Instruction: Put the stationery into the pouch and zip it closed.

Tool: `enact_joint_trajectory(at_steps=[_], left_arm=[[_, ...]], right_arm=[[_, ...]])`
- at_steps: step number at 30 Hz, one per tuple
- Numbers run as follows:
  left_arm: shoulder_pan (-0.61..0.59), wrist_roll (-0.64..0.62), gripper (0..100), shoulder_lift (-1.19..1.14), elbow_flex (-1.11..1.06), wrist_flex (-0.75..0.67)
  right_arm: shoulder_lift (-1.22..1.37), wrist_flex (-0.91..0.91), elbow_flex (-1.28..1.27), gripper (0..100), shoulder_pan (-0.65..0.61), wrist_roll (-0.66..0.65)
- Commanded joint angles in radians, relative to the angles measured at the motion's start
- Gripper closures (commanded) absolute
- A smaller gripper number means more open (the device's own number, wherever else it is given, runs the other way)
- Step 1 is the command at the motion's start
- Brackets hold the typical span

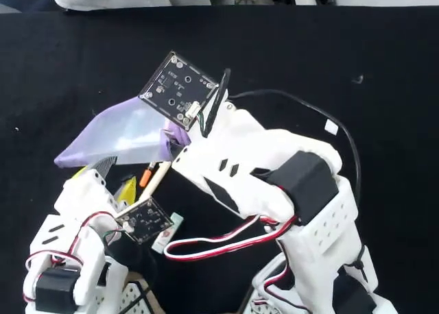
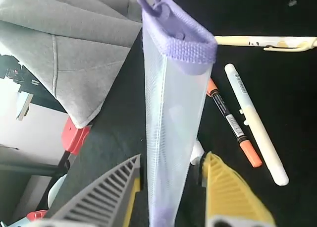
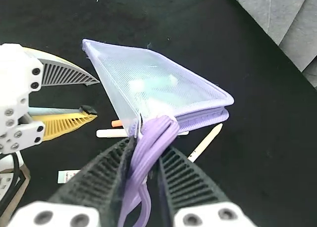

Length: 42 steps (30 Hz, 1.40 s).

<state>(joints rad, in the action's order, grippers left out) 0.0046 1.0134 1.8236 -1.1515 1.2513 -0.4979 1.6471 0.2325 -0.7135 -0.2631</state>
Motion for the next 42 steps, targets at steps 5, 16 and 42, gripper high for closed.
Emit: enact_joint_trajectory(at_steps=[5, 16, 42], left_arm=[[-0.005, -0.006, 80, -0.003, -0.154, -0.272], [-0.004, -0.012, 80, -0.003, -0.271, -0.446], [-0.035, -0.279, 80, -0.002, -0.507, -0.964]], right_arm=[[-0.030, 0.081, 0.193, 98.7, 0.011, 0.028], [-0.031, 0.118, 0.248, 98.7, 0.006, 0.032], [-0.033, 0.120, 0.225, 98.7, -0.058, 0.028]])
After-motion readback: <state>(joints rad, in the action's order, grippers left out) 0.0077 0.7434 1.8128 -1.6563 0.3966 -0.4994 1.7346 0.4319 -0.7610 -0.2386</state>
